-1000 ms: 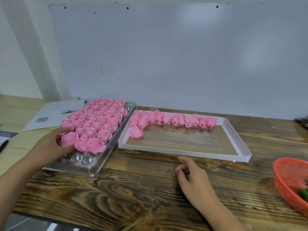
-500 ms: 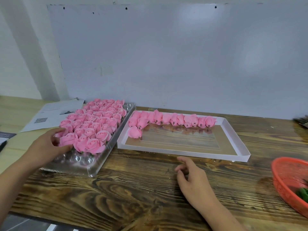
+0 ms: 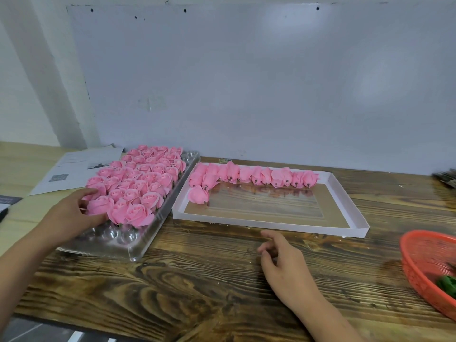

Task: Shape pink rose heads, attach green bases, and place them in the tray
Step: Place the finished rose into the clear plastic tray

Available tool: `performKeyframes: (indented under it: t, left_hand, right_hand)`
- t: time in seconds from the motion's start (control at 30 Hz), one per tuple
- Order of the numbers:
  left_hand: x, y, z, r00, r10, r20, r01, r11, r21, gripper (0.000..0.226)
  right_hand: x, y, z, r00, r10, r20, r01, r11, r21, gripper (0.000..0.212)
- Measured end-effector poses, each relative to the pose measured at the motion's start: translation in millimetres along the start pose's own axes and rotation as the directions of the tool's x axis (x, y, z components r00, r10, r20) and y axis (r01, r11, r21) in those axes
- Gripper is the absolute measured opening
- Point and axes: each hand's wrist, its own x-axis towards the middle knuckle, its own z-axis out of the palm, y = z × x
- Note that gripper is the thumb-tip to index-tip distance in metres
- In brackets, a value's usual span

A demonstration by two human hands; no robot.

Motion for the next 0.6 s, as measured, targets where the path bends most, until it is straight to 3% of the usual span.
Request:
performKeyframes:
  t: [0.6]
  left_hand:
    - [-3.6,10.2,0.5,1.000,-0.019,0.013,0.020,0.998,-0.067,0.064]
  right_hand:
    - [0.8,-0.1,0.2,1.000,0.013,0.013,-0.013,1.000,0.007,0.043]
